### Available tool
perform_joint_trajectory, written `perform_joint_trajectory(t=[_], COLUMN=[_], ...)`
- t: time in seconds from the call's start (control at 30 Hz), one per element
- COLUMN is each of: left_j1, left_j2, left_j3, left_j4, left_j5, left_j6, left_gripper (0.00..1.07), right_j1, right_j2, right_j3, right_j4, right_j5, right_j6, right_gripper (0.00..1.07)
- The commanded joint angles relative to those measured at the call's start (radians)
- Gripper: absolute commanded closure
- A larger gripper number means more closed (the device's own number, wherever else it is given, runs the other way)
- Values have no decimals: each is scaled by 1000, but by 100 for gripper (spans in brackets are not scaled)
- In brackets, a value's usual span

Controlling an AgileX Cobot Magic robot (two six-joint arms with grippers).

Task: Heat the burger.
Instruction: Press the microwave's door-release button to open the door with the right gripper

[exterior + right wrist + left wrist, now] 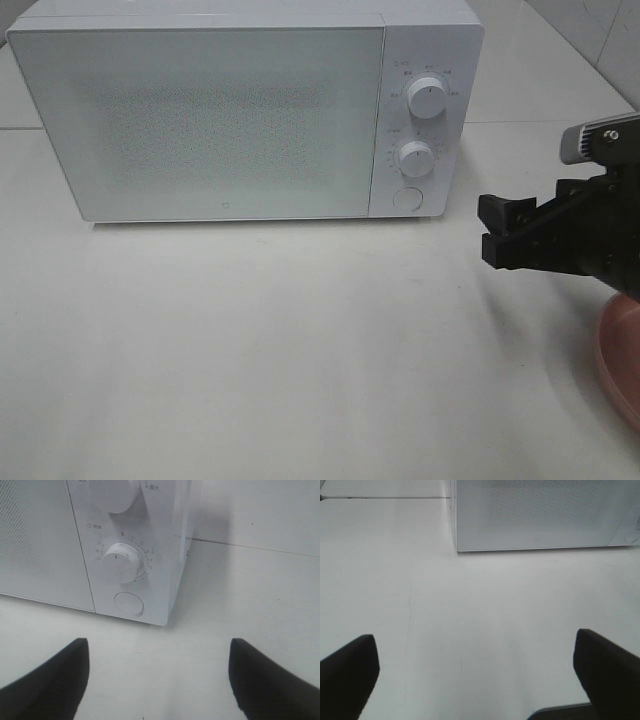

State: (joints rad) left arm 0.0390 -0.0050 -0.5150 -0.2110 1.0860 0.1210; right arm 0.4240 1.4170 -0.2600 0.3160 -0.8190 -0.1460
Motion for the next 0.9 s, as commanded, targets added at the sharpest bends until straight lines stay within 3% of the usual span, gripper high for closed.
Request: perform_joint_trajectory(t=[0.03,0.07,0.13,0.23,0.37,0.47,0.53,0.9], left_j1=[-4,-4,-4,-4,-4,-4,-4,-4], left_j2=[-15,-15,-15,-15,-15,-15,-15,-15], left_j3=[-1,-1,-1,-1,-1,-1,-1,-1], left_j4=[-2,-2,-2,-2,-2,-2,-2,-2], left_j5=[-14,-14,-14,-14,-14,-14,-14,-14], left_j6=[-4,-4,-4,-4,-4,-4,-4,-4], left_gripper=[9,9,9,9,9,9,9,9], right_j1=[96,96,204,231,365,384,448,493], right_j2=[58,58,133,150,223,235,272,301], right_j3=[4,4,4,3,-38,-50,-105,-132], right_j4=[129,129,286,315,493,516,609,631], right_j5=[-129,-129,-265,-292,-381,-389,-398,-394], right_j6=[-55,-55,-81,-84,-94,-102,-141,-149], right_gripper=[32,32,32,32,32,32,32,32])
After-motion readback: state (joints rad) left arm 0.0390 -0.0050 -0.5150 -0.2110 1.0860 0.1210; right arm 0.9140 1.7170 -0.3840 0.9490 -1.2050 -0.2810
